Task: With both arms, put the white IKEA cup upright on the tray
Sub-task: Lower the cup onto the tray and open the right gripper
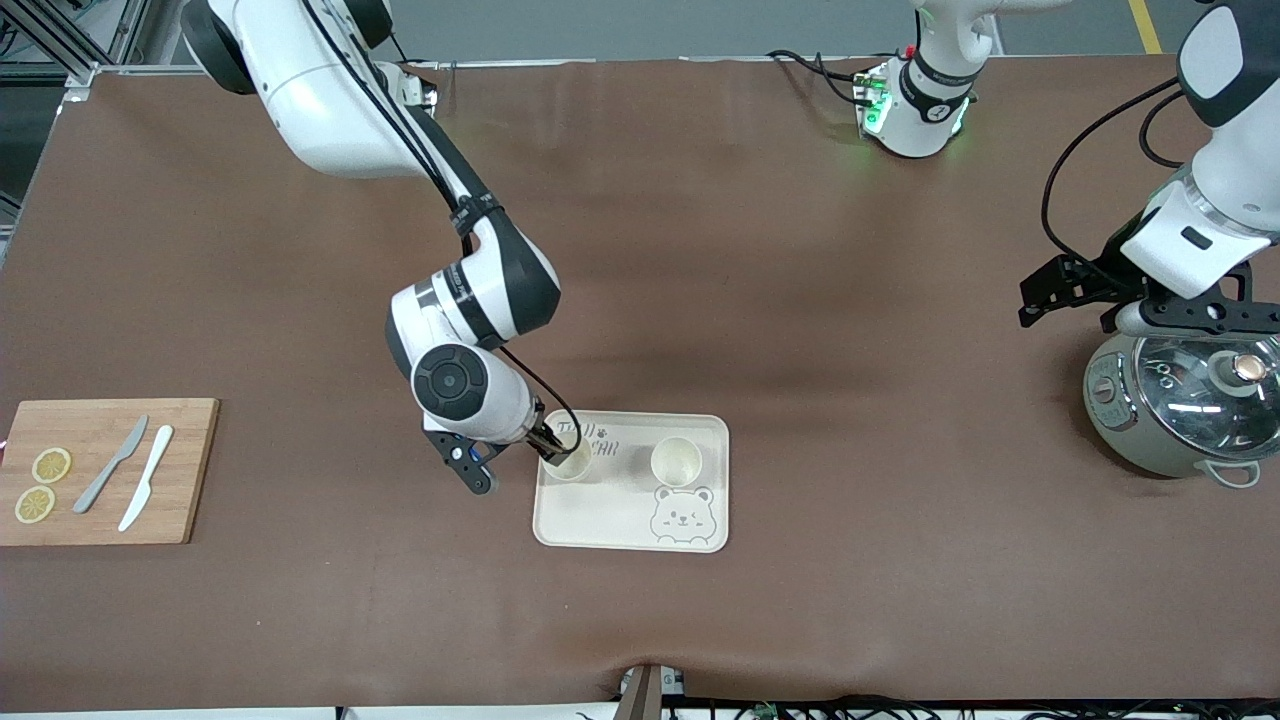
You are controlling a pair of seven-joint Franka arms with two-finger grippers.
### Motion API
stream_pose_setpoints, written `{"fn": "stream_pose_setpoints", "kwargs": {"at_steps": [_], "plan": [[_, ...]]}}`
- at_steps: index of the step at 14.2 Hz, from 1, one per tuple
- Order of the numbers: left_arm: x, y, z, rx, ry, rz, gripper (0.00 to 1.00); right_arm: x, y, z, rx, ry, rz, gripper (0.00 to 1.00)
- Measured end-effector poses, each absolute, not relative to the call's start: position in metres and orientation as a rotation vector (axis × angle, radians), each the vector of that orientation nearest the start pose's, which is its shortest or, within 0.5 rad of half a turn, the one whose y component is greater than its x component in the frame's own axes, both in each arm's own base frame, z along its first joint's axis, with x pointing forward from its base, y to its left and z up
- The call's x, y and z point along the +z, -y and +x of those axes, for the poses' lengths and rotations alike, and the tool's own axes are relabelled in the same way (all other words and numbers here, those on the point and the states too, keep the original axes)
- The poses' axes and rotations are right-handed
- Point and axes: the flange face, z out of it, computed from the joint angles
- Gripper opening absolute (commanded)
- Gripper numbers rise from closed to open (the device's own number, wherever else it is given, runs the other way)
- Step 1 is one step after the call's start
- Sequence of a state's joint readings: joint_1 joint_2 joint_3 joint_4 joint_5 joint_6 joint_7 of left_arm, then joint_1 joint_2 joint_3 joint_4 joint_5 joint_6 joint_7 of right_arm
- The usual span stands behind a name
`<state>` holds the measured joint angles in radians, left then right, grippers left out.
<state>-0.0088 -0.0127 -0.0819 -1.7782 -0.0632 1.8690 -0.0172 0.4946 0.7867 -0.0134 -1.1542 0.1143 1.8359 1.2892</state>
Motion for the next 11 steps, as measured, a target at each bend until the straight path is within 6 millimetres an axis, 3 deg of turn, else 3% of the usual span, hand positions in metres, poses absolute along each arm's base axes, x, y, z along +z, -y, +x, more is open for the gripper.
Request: {"fn": "stream_pose_setpoints", "kwargs": {"at_steps": [3,7,11], "plan": [[0.556,0.056,0.565,-0.123,-0.105,-3.182,1.00,0.365,-0.335,0.658,0.241,-1.317,-2.872,1.00],[0.553,0.067,0.561,-0.090,-0.162,-3.137,1.00,0.438,-0.292,0.655,0.250,-1.375,-2.842,1.00],[0.550,0.081,0.558,-0.057,-0.206,-3.125,1.00,0.467,-0.241,0.655,0.425,-1.398,-2.777,1.00]]}}
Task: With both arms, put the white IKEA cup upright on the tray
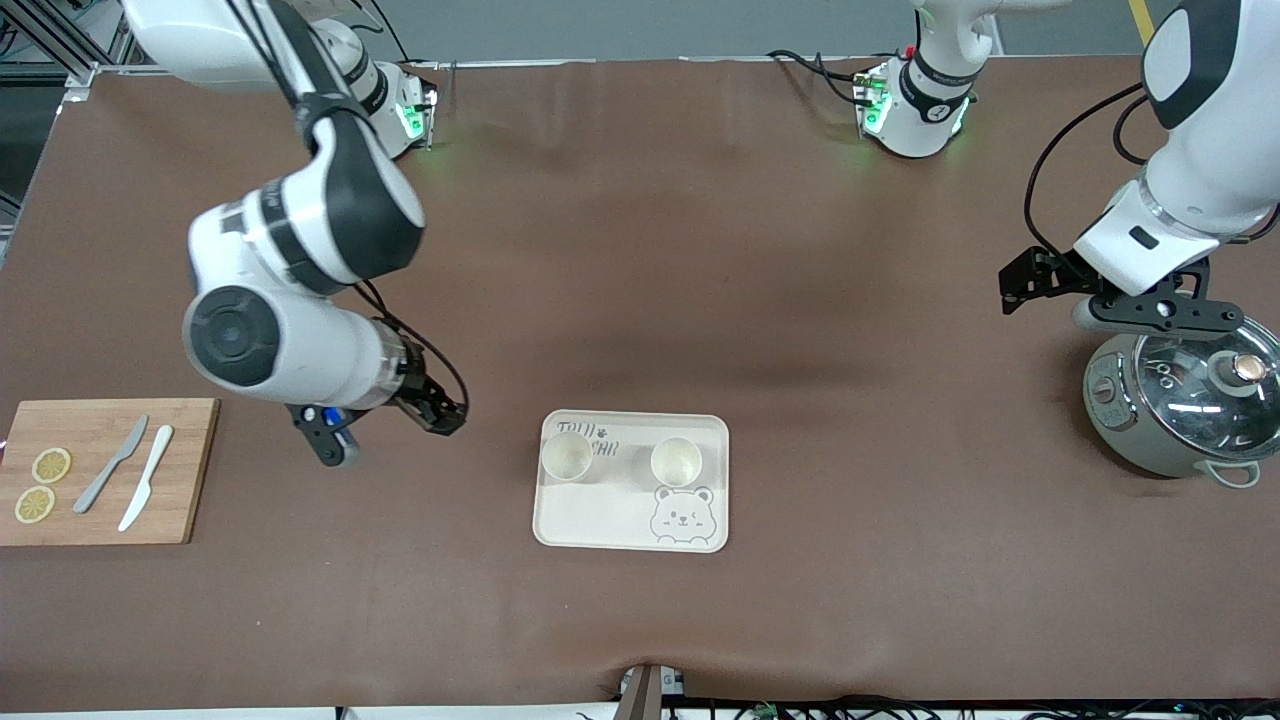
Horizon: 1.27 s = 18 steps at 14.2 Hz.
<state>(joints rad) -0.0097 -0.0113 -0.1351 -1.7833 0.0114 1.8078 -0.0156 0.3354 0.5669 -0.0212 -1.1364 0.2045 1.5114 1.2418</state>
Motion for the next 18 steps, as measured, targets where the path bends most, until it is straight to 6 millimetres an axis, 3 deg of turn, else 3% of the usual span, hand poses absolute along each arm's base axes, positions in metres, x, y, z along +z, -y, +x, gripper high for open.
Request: {"fn": "stream_pose_setpoints", "kwargs": {"at_steps": [3,7,11,16,18], "plan": [[0.548,0.083,0.557,-0.046,-0.213,-3.124,1.00,0.499,-0.209,0.654,0.410,-1.308,-2.777,1.00],[0.548,0.083,0.557,-0.044,-0.214,-3.124,1.00,0.535,-0.178,0.636,0.455,-1.041,-2.884,1.00],[0.546,0.083,0.558,-0.040,-0.215,-3.124,1.00,0.555,-0.134,0.621,0.423,-0.666,-3.044,1.00],[0.544,0.083,0.556,-0.013,-0.214,-3.123,1.00,0.583,-0.100,0.598,0.432,-0.232,-3.099,1.00],[0.544,0.083,0.556,-0.006,-0.212,-3.123,1.00,0.593,-0.088,0.591,0.425,-0.150,-3.126,1.00]]}}
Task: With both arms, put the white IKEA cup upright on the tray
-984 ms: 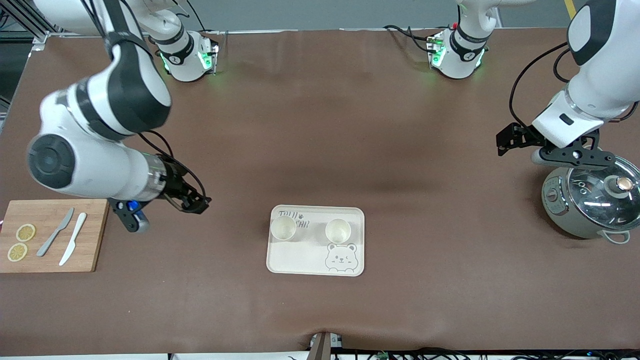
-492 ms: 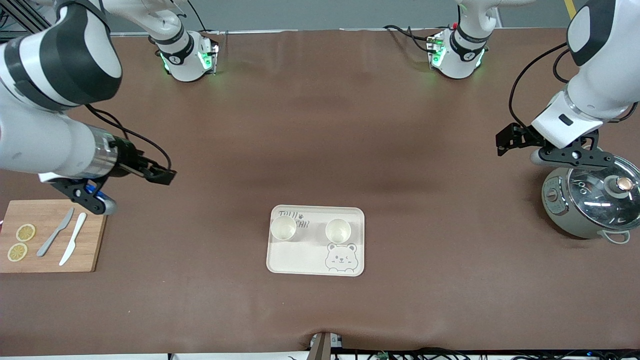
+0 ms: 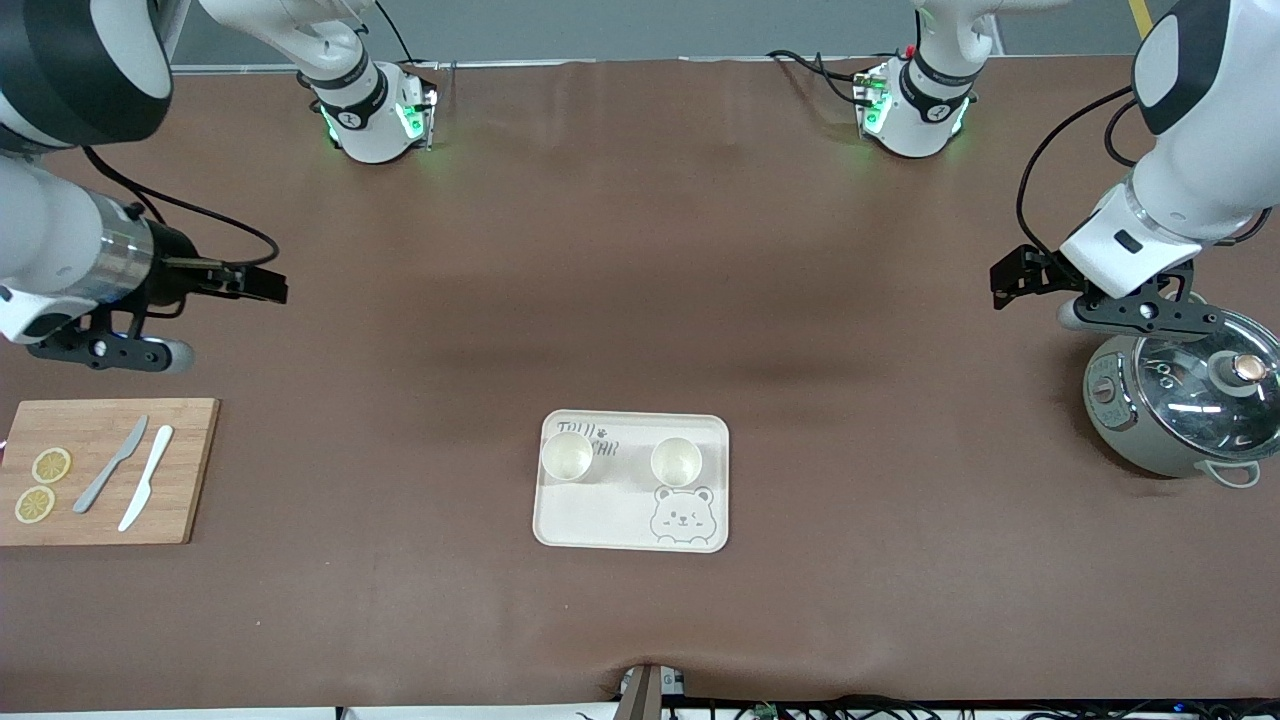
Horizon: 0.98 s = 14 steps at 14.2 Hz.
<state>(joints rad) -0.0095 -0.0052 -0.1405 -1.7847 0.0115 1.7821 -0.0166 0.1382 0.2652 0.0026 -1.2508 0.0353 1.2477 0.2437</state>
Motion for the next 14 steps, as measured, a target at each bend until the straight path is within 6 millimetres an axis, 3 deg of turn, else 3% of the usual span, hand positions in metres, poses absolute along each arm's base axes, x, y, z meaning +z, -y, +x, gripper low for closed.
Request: {"fn": "stream_pose_setpoints", "kwargs": {"at_steps": [3,8,11,14], "plan": [[0.544,0.083,0.556,-0.004,-0.211,-3.123,1.00,0.608,-0.076,0.578,0.405,-0.096,-3.139,1.00],[0.544,0.083,0.555,-0.002,-0.210,-3.123,1.00,0.618,-0.007,0.559,0.335,0.038,-3.108,1.00],[0.543,0.083,0.555,0.002,-0.209,-3.122,1.00,0.619,0.005,0.542,0.173,0.172,-3.110,1.00],[0.543,0.083,0.555,0.004,-0.209,-3.122,1.00,0.622,0.006,0.530,0.138,0.241,-3.106,1.00]]}}
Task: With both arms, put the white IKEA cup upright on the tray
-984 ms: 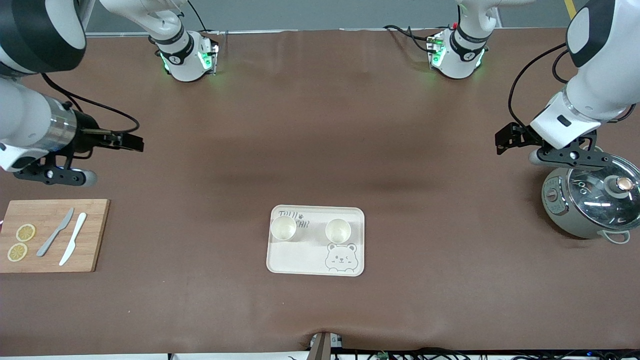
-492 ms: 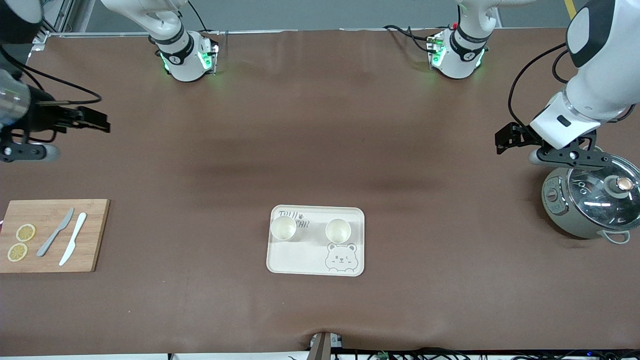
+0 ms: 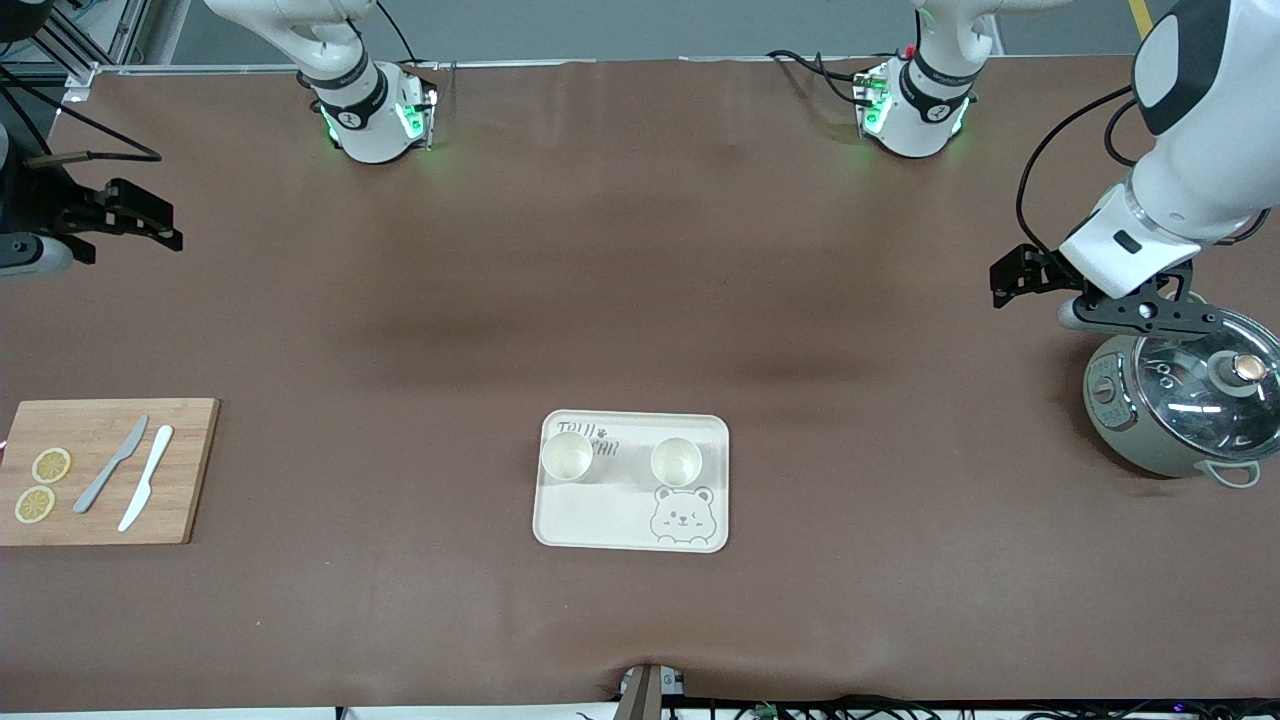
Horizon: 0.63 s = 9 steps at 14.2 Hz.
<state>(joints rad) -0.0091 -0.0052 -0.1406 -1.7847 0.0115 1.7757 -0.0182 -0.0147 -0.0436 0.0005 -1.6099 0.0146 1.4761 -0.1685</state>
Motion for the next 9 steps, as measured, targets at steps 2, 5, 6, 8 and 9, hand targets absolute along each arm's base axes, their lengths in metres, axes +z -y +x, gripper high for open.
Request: {"fn": "stream_pose_setpoints", "kwargs": {"at_steps": [2,5,6,8,9], "plan": [[0.543,0.083,0.555,0.005,-0.209,-3.122,1.00,0.629,0.005,0.531,0.098,0.256,-3.109,1.00],[0.543,0.083,0.555,0.005,-0.208,-3.122,1.00,0.646,0.004,0.530,0.053,0.270,-3.111,1.00],[0.543,0.083,0.555,0.005,-0.208,-3.122,1.00,0.649,0.003,0.530,0.054,0.272,-3.111,1.00],[0.543,0.083,0.555,0.005,-0.208,-3.122,1.00,0.648,0.001,0.527,0.082,0.276,-3.107,1.00],[0.543,0.083,0.555,0.005,-0.207,-3.122,1.00,0.648,0.001,0.527,0.090,0.277,-3.107,1.00]]}}
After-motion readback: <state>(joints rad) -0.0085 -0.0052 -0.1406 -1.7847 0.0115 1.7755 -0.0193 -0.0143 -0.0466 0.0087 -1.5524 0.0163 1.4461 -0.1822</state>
